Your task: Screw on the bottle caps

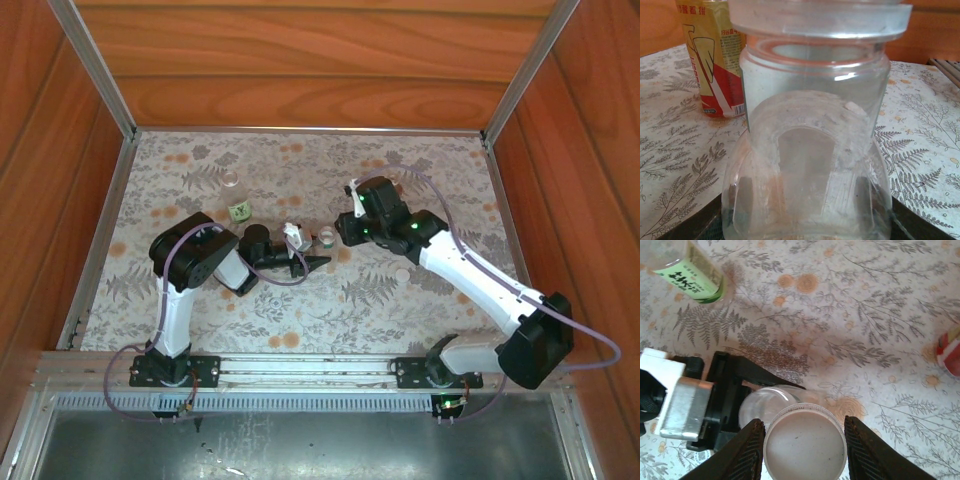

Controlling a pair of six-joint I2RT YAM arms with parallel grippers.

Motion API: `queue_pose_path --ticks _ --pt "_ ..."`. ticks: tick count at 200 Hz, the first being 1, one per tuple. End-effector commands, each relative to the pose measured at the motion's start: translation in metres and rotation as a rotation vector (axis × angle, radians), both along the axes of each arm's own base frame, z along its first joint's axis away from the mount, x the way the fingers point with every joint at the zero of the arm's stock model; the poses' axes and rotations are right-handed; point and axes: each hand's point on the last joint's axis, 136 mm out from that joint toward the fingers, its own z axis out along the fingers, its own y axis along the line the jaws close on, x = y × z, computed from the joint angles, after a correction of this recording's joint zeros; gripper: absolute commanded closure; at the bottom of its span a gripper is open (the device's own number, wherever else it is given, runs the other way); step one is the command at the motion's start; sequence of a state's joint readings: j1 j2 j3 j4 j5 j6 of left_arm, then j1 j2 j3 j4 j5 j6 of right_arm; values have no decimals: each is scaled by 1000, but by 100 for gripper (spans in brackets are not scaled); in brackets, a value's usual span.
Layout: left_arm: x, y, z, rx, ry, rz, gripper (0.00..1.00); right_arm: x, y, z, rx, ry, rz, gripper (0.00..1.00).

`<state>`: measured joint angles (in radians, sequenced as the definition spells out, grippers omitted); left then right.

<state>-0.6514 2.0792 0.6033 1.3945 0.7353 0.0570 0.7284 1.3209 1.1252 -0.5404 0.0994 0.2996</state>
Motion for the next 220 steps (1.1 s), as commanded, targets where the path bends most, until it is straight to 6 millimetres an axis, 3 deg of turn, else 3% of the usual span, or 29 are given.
queue_pose_path --ticks 1,151,220 --pt "-5 -4 -13 23 12 -25 49 -4 10 -3 -42 16 64 54" --pt "-5 -5 -17 28 21 -21 49 -6 36 -24 -110 76 165 55" --pt "-5 -5 -15 25 26 -20 49 -12 35 -39 -227 71 200 54"
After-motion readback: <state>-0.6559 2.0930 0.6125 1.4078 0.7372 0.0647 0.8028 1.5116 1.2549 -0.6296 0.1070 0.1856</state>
